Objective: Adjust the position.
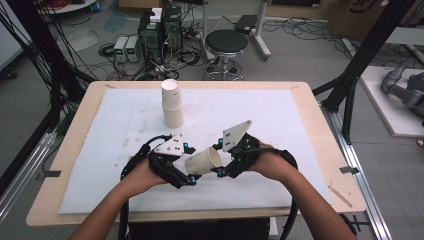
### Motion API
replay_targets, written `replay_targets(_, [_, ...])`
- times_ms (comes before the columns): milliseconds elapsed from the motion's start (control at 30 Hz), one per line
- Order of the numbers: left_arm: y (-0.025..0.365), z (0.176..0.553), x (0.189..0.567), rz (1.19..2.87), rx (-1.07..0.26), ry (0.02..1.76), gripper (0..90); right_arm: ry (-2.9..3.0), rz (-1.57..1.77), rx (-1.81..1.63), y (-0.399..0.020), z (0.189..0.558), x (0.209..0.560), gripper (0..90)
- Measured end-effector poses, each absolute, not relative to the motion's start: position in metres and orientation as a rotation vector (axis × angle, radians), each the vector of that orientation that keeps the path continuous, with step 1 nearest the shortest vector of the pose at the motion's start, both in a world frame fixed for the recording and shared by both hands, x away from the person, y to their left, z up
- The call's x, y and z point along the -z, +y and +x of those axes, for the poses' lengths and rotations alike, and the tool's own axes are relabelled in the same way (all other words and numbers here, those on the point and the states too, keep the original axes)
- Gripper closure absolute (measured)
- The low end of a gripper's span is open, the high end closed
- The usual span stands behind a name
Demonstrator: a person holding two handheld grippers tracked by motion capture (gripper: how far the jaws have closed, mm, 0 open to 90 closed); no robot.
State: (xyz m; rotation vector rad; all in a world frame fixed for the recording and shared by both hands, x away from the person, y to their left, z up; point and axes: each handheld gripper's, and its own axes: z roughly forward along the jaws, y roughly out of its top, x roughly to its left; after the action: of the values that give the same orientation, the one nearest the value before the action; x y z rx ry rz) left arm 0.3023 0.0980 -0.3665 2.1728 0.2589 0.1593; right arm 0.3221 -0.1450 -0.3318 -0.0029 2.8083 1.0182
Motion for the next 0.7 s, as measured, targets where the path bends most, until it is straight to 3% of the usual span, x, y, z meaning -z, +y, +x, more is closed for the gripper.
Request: replay_targets(700, [0.085, 0.304, 0.374, 2.267, -0.143, 0.230, 19.3, 2.855, -0.058, -0.865, -0.130, 0.321, 0.335, 31.6])
